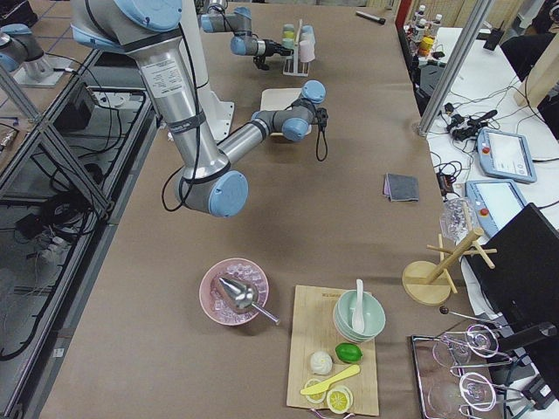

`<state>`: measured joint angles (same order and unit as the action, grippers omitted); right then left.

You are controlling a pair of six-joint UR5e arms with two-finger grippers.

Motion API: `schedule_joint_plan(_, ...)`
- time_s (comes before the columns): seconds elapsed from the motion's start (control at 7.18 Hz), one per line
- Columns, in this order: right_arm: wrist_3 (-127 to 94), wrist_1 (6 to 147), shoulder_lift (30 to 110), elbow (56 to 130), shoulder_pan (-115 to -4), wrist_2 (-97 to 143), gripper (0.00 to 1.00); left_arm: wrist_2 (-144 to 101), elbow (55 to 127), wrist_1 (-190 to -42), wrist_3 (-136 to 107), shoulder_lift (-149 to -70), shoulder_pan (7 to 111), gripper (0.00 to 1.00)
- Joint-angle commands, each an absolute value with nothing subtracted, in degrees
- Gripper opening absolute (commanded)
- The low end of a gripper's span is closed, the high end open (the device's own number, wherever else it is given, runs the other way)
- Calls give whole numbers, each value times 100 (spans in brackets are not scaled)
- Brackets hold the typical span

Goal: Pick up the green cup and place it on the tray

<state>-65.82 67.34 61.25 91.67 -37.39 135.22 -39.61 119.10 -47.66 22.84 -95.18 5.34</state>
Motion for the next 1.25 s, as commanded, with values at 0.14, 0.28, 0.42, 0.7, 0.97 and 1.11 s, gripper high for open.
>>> schedule_joint_plan(0.14,-6662,6741,5599,8570,-3543,13291,0,-3868,11865,-4772,2153,-9501,536,81)
schedule_joint_plan(0.28,-6680,6741,5555,8526,-3472,13219,0,-3850,11813,-4772,2153,-9510,527,82)
schedule_joint_plan(0.42,-6706,6741,5502,8473,-3419,13210,0,-3832,11786,-4781,2145,-9510,536,82)
schedule_joint_plan(0.7,-6811,6732,5423,8411,-3314,13096,0,-3675,11663,-4808,1767,-9518,536,82)
schedule_joint_plan(0.97,-6970,6706,5440,8411,-3278,13096,3,-3665,11654,-4799,1767,-9510,545,81)
schedule_joint_plan(1.11,-6978,6706,5449,8411,-3278,13104,49,-3665,11619,-4799,1767,-9510,536,81)
